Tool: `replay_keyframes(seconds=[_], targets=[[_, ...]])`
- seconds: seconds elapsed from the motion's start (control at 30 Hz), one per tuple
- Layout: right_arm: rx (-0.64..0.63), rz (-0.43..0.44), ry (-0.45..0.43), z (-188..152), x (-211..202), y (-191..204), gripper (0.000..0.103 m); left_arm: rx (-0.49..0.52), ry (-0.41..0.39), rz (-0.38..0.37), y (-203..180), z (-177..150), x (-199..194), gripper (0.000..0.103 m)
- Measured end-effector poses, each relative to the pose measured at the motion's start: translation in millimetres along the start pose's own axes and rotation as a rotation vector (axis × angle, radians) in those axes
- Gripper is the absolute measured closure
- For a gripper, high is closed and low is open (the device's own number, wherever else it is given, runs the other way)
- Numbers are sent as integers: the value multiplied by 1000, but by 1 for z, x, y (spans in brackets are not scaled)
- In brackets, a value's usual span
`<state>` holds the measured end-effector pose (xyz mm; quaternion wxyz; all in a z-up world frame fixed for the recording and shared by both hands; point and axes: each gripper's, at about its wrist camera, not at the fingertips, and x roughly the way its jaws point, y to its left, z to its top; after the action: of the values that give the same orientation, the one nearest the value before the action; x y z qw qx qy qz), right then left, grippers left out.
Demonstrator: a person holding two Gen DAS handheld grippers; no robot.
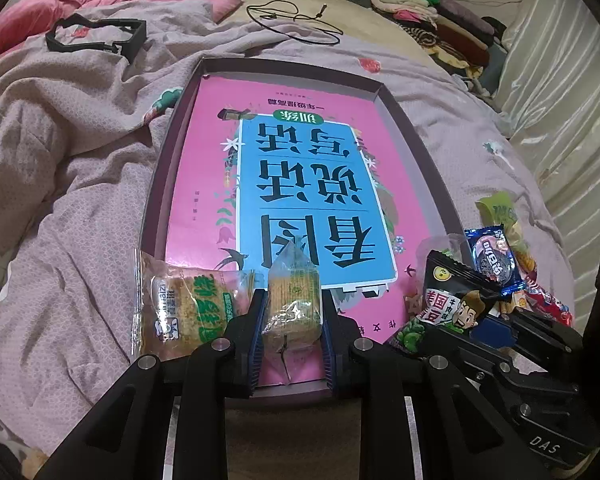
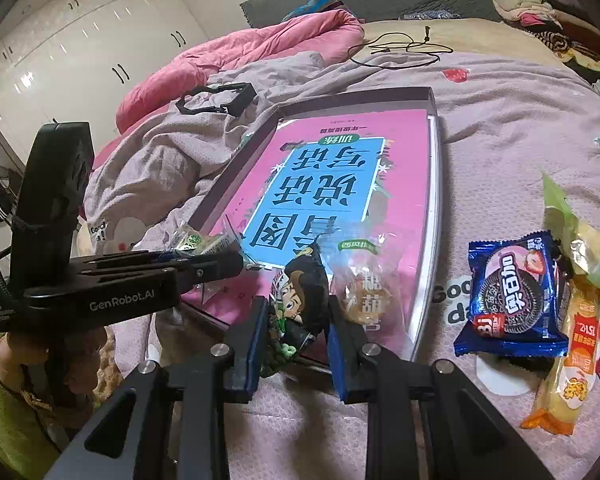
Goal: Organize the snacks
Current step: 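Open the right tool to drop the pea bag while the left tool releases its cracker bag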
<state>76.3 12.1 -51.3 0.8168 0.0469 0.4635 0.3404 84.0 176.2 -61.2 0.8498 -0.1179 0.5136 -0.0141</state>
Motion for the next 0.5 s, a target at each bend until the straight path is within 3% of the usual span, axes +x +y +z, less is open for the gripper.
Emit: replay_keyframes(seconds=[0.5], targets=[[21,-12,-28,-3,-17,-3,64,6,5,17,-2,0,0,78]])
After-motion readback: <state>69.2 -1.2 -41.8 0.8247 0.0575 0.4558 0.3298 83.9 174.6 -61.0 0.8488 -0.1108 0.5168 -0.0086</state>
